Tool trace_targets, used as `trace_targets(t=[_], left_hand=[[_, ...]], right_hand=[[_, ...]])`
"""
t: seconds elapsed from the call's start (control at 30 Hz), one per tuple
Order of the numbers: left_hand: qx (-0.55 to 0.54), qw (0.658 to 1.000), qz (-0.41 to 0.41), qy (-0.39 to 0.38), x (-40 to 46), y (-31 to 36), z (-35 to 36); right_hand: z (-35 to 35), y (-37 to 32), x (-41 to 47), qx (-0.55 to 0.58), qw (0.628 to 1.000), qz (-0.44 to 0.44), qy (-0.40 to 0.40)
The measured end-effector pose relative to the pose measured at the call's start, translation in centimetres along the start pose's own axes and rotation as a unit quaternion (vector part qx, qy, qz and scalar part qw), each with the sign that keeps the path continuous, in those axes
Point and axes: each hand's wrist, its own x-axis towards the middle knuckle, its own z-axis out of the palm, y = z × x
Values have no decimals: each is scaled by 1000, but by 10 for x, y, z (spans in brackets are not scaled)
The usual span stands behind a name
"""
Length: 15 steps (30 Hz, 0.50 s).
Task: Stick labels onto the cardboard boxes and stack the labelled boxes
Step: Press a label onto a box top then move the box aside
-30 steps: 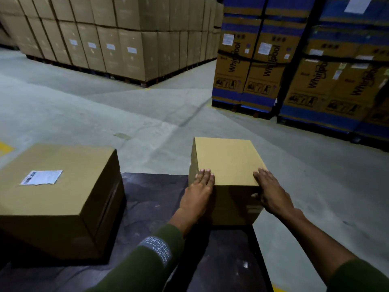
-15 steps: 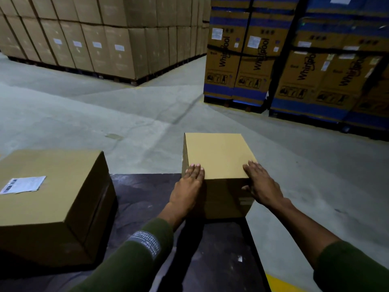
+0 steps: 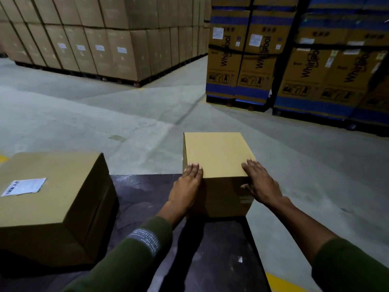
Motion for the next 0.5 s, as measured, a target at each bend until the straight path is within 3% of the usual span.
trace_targets(t=[0.33, 0.5], left_hand=[[49, 998, -5, -50, -16, -4, -5], [52, 998, -40, 11, -73, -27, 6]], right_hand=[[-17, 2, -2, 2, 997, -19, -69], [-8, -29, -19, 16, 992, -80, 97]])
